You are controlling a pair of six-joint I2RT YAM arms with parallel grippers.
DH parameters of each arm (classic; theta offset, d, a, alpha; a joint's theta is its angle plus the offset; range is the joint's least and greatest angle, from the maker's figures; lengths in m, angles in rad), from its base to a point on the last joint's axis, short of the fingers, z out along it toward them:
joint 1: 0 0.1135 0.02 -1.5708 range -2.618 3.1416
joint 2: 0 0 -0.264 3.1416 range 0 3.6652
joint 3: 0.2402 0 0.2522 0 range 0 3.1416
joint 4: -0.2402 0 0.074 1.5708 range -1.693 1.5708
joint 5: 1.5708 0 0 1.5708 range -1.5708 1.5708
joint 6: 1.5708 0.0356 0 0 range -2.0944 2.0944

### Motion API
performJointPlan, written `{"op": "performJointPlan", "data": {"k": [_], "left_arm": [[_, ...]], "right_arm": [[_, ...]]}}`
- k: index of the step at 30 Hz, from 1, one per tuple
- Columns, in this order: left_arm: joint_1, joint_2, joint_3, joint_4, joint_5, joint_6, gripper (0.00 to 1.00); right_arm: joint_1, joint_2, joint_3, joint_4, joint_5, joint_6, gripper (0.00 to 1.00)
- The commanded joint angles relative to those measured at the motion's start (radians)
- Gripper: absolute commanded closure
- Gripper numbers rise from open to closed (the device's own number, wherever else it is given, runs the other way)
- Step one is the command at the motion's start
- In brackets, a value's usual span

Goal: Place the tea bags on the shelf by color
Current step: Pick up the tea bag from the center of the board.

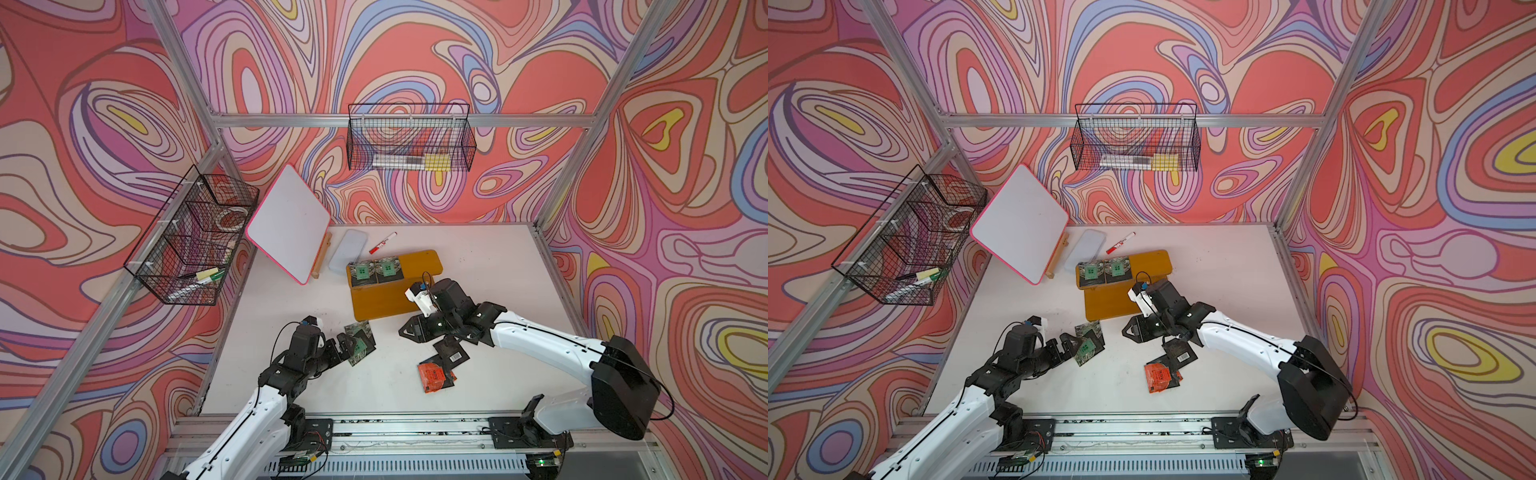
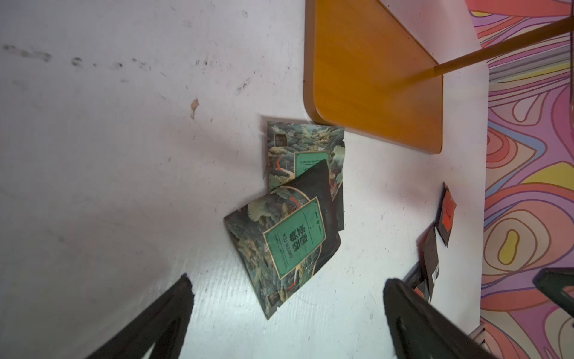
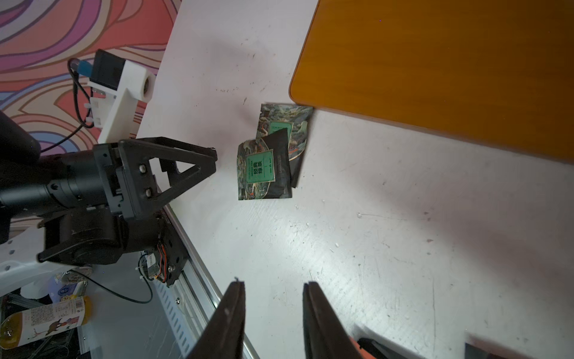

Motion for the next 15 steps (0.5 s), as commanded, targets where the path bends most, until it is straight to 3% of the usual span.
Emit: {"op": "performJointPlan", "data": {"k": [1,15], "left_arm": [[-0.002,0.023,-0.012,0.082,0.022,-0.015,0.01],[-0.002,0.160,-0.024,0.238,0.074,-0.009,0.01]], "right_arm": [[0.030,0.020,-0.015,0.088,0.037,0.031,0.67],[0.044,0.054,-0.037,0.128,0.090,0.074,0.67]]}}
